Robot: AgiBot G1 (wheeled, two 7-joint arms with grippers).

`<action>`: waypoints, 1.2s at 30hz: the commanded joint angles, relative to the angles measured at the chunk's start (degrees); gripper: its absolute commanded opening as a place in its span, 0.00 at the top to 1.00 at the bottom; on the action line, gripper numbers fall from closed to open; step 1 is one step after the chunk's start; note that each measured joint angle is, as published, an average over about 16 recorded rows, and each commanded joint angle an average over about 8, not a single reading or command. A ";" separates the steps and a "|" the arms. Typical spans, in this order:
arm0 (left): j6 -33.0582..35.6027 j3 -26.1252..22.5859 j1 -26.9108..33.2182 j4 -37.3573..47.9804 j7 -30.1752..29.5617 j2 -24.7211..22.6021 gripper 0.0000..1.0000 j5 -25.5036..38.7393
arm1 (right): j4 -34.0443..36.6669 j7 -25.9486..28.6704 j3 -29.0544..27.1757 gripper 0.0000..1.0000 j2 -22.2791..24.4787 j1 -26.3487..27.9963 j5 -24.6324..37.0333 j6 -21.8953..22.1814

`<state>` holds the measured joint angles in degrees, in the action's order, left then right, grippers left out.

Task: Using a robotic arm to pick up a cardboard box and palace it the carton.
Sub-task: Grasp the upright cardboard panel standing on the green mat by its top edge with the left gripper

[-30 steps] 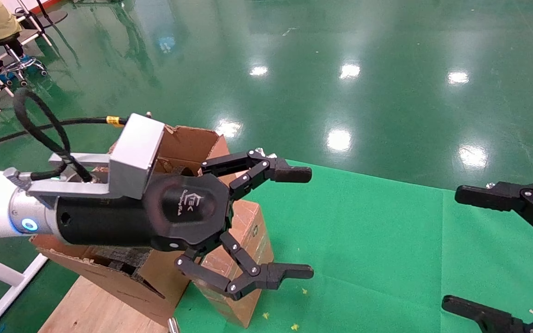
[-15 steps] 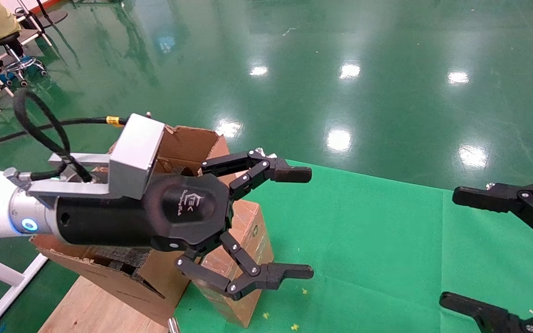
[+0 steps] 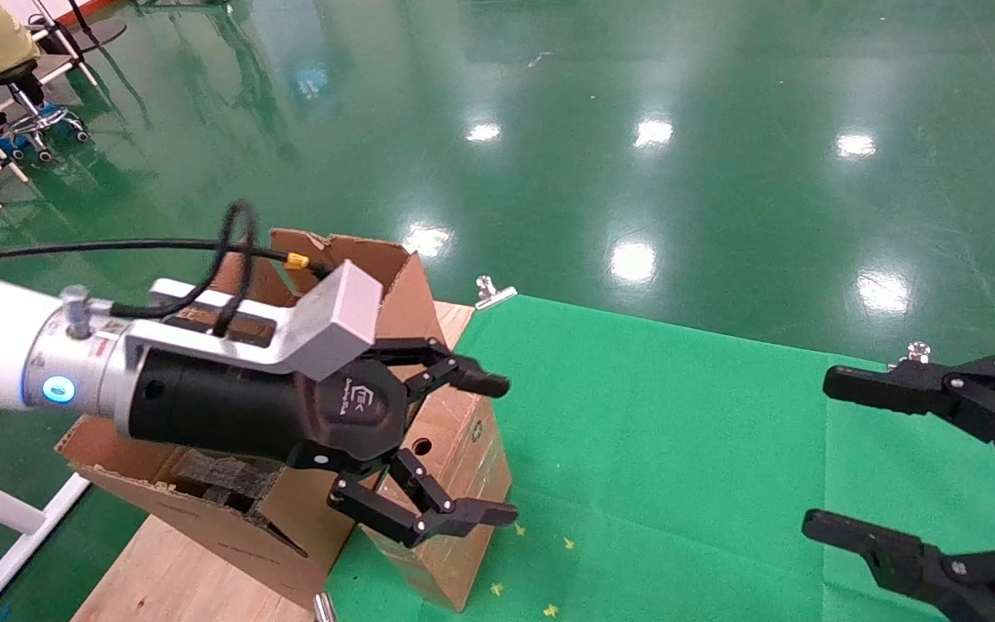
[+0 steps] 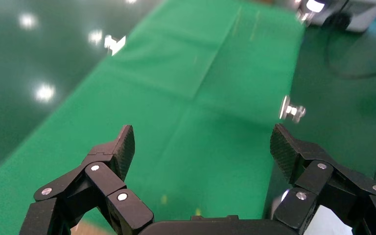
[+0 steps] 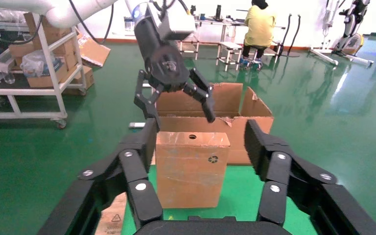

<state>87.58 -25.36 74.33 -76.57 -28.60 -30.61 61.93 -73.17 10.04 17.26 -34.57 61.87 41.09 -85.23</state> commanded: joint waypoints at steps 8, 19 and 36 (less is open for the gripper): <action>1.17 -3.37 4.80 -0.39 -6.63 0.32 0.00 6.38 | 0.01 -0.01 -0.01 1.00 0.01 -0.02 0.01 0.02; 1.76 -7.74 10.11 0.64 -17.19 0.46 0.00 14.26 | 0.04 -0.03 0.02 1.00 0.01 0.00 0.01 0.02; 3.24 -25.69 23.25 1.59 -39.56 -3.80 0.00 21.35 | 0.05 -0.05 0.06 1.00 0.02 0.01 -0.02 0.03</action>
<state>90.71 -50.63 97.32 -75.17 -67.76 -34.26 83.21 -73.12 9.99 17.32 -34.54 61.88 41.07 -85.20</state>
